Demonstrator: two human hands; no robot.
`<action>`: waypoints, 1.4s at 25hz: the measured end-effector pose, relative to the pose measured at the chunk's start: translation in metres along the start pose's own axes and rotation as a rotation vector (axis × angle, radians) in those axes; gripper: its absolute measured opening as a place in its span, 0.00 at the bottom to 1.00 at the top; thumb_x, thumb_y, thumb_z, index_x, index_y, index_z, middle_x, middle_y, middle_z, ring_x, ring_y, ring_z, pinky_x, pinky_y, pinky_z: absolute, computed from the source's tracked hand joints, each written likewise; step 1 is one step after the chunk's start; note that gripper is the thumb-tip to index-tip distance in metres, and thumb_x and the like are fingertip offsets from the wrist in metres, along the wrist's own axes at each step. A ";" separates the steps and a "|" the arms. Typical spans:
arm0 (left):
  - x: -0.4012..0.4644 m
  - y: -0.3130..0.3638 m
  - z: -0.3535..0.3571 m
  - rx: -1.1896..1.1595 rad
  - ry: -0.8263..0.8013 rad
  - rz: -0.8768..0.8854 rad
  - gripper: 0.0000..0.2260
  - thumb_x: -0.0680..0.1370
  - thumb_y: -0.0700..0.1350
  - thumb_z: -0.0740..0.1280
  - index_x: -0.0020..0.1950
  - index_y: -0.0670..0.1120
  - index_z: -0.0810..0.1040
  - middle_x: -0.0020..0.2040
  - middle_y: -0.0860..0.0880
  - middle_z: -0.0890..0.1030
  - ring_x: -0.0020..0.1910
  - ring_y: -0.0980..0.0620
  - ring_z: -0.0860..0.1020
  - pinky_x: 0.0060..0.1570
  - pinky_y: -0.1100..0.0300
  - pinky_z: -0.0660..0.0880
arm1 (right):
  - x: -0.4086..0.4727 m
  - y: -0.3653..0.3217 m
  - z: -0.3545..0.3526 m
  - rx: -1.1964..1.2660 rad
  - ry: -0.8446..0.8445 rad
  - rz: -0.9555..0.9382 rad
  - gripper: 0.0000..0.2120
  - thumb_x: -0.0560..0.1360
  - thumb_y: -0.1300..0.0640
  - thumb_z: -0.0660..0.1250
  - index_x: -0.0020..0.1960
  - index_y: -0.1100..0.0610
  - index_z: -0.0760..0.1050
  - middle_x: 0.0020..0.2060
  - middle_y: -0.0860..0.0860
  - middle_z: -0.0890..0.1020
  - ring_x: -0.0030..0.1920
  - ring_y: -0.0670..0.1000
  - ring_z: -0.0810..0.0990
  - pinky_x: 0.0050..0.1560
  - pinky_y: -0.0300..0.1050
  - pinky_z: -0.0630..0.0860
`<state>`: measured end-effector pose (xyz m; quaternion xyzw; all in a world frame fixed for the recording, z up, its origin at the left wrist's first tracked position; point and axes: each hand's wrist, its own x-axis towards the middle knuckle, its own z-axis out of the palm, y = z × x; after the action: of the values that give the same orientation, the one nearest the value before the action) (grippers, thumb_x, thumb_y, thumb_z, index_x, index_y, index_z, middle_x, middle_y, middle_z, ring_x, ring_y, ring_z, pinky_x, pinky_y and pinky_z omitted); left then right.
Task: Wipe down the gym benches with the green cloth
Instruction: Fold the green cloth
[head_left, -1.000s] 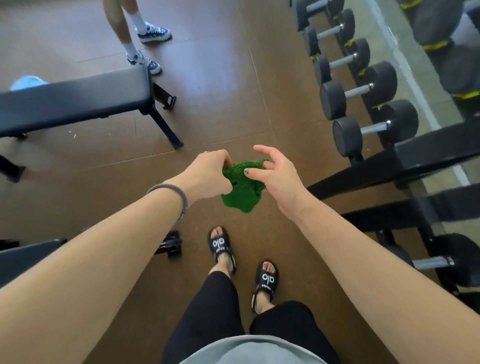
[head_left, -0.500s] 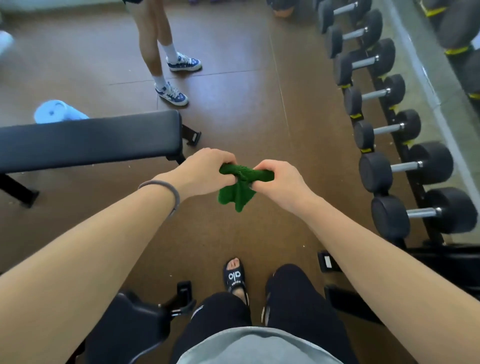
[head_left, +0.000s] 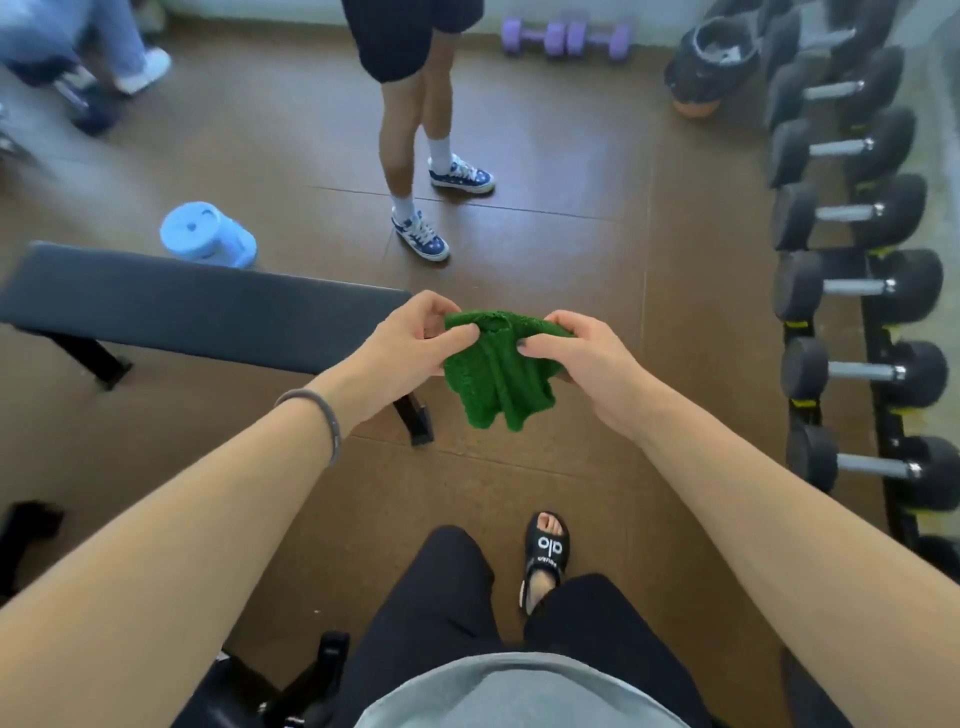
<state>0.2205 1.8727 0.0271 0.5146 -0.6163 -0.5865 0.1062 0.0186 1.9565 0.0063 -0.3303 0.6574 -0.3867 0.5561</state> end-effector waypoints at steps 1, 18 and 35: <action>0.013 0.004 -0.007 -0.069 0.057 -0.027 0.08 0.82 0.49 0.68 0.59 0.48 0.75 0.51 0.49 0.87 0.52 0.52 0.86 0.55 0.52 0.83 | 0.022 -0.013 -0.001 0.012 -0.025 -0.008 0.05 0.72 0.55 0.73 0.44 0.54 0.78 0.40 0.52 0.82 0.44 0.53 0.80 0.50 0.51 0.75; 0.260 0.030 -0.265 -0.559 0.289 -0.183 0.16 0.80 0.29 0.63 0.66 0.41 0.77 0.61 0.41 0.84 0.59 0.46 0.84 0.61 0.50 0.81 | 0.397 -0.222 0.116 0.040 -0.323 0.208 0.14 0.76 0.65 0.74 0.60 0.62 0.76 0.58 0.61 0.84 0.55 0.57 0.86 0.55 0.53 0.85; 0.490 0.080 -0.480 -0.638 0.821 -0.373 0.13 0.86 0.49 0.58 0.70 0.58 0.72 0.64 0.56 0.80 0.62 0.51 0.80 0.62 0.46 0.79 | 0.746 -0.402 0.258 -0.119 -0.683 0.401 0.12 0.76 0.70 0.72 0.58 0.63 0.76 0.53 0.61 0.85 0.52 0.59 0.87 0.53 0.55 0.85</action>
<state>0.3134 1.1888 0.0007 0.7439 -0.2145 -0.5043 0.3825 0.1535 1.0816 -0.0180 -0.3365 0.5074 -0.0996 0.7870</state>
